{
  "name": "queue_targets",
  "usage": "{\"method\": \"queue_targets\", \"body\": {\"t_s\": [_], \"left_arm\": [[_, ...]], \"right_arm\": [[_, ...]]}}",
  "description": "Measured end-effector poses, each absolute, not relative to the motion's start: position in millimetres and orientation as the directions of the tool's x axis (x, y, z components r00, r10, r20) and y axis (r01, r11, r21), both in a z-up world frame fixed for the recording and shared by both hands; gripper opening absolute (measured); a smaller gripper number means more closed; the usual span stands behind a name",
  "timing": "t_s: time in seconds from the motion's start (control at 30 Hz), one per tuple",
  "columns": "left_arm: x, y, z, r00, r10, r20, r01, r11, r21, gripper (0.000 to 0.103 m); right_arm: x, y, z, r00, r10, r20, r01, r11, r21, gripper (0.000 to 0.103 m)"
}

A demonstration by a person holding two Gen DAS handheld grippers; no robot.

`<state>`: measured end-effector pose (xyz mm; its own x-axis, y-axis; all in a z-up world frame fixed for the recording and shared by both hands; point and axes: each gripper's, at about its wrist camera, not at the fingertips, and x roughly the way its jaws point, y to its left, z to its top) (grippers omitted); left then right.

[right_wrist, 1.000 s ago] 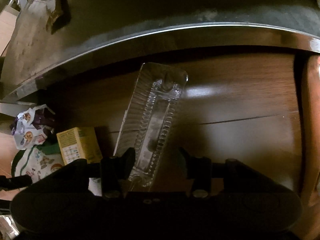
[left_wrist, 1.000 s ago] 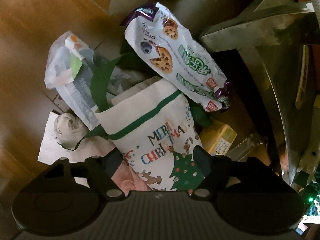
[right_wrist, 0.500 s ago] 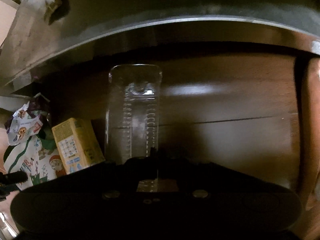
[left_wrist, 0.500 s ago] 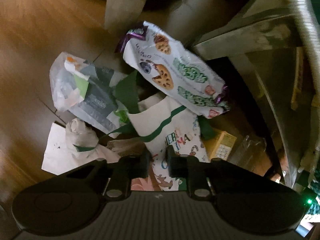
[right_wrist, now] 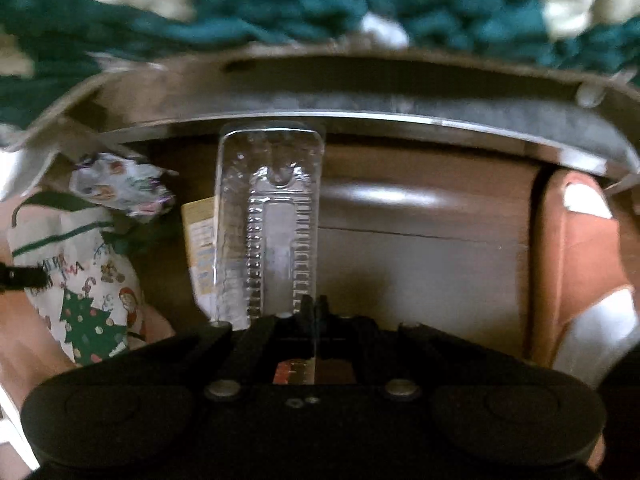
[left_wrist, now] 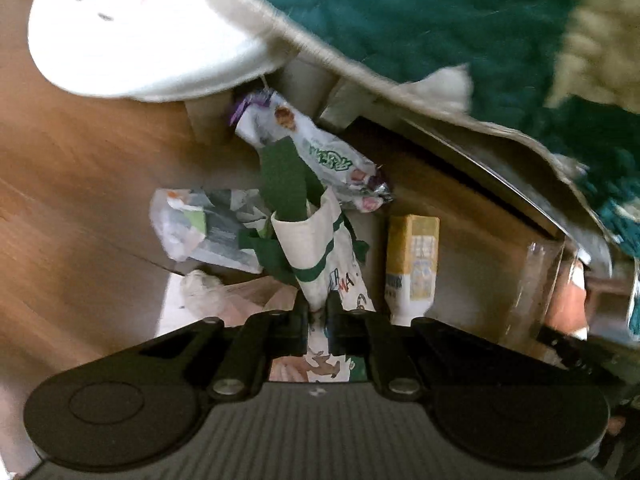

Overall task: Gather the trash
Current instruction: 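Lift the Christmas bag and clear tray up over the teal wastebasket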

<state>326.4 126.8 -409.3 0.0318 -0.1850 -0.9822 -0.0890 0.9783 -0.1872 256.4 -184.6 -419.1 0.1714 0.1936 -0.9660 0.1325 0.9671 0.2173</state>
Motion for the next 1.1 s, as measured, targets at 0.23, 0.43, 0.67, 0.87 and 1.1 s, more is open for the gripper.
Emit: {"method": "queue_targets", "body": {"t_s": [0.23,0.43,0.67,0.87,1.1], "left_arm": [[311,122,-326,0.131,-0.162,-0.978,-0.008,0.986,-0.164,0.008],[293,118,-244,0.268,-0.155,-0.951,0.006,0.987,-0.159,0.007],[261,112,-146,0.453,-0.155,-0.878,0.024,0.986,-0.162,0.006],[236,96,-62,0.596,-0.149,-0.789,0.058,0.988,-0.143,0.006],[224,72,25,0.726,-0.149,-0.671,0.076,0.988,-0.137,0.006]], "right_arm": [[244,-179,-340,0.268,0.228,-0.936,0.011,0.971,0.24,0.001],[220,-178,-261,0.374,0.271,-0.887,-0.065,0.962,0.267,0.001],[188,-183,-166,0.518,0.289,-0.805,-0.171,0.957,0.233,0.001],[176,-187,-89,0.631,0.281,-0.723,-0.217,0.959,0.184,0.001],[184,-201,3,0.754,0.272,-0.597,-0.225,0.962,0.153,0.001]]}}
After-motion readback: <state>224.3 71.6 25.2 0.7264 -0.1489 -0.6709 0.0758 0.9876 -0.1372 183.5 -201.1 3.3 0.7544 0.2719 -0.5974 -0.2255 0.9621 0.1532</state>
